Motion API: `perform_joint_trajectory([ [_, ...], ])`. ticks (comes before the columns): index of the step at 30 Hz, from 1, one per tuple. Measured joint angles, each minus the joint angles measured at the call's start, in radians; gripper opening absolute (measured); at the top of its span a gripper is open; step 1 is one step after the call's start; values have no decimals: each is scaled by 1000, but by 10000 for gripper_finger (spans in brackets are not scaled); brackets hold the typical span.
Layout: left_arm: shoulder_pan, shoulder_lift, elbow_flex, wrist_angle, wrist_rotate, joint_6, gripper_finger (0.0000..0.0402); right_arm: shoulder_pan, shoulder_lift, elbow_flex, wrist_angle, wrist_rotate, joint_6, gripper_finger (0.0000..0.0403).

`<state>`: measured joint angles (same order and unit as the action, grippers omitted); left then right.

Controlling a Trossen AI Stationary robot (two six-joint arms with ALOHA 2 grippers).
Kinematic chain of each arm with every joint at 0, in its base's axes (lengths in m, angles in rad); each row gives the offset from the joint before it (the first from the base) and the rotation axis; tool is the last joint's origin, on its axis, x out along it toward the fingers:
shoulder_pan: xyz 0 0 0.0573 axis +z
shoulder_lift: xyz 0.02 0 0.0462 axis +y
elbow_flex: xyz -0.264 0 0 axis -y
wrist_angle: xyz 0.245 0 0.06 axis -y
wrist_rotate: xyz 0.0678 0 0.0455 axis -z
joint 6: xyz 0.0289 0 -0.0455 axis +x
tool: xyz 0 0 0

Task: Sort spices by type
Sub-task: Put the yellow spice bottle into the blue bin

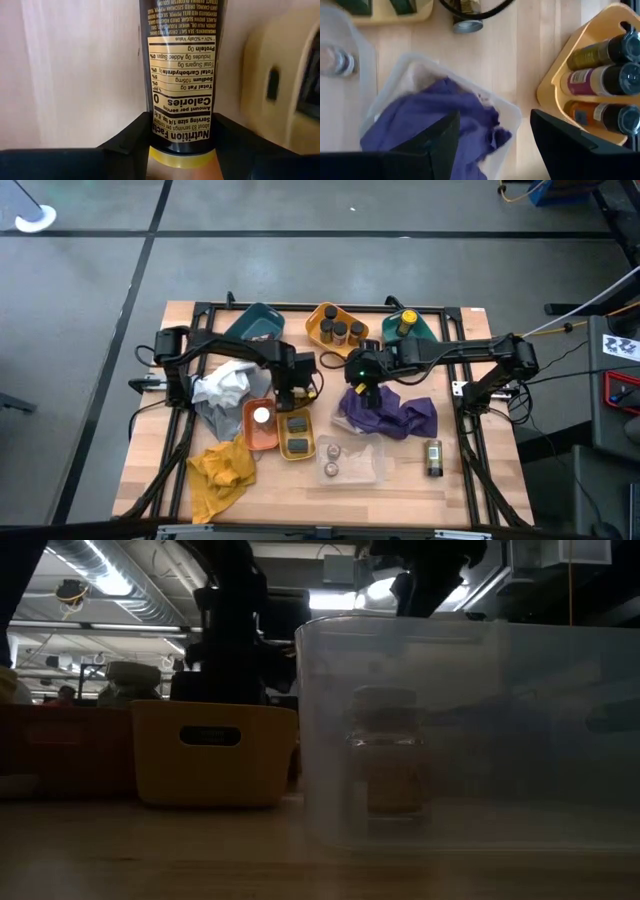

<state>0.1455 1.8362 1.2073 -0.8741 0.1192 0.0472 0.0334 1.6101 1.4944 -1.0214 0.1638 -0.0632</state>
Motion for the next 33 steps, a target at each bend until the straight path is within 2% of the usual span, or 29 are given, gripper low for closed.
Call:
perform_joint_trajectory([
  [8,95,-6,107,-2,165,-85,159,0,-52,0,-88,2,-23,243],
  [14,187,-7,174,10,381,-229,162,0,-102,0,-130,10,-53,243],
  [20,248,-7,179,138,589,-383,160,-1,-103,0,-64,17,-102,243],
  [29,255,-8,180,190,685,-394,160,-1,-100,0,86,18,-100,243],
  [33,255,-9,180,211,778,-417,163,-1,-98,0,114,18,-133,243],
])
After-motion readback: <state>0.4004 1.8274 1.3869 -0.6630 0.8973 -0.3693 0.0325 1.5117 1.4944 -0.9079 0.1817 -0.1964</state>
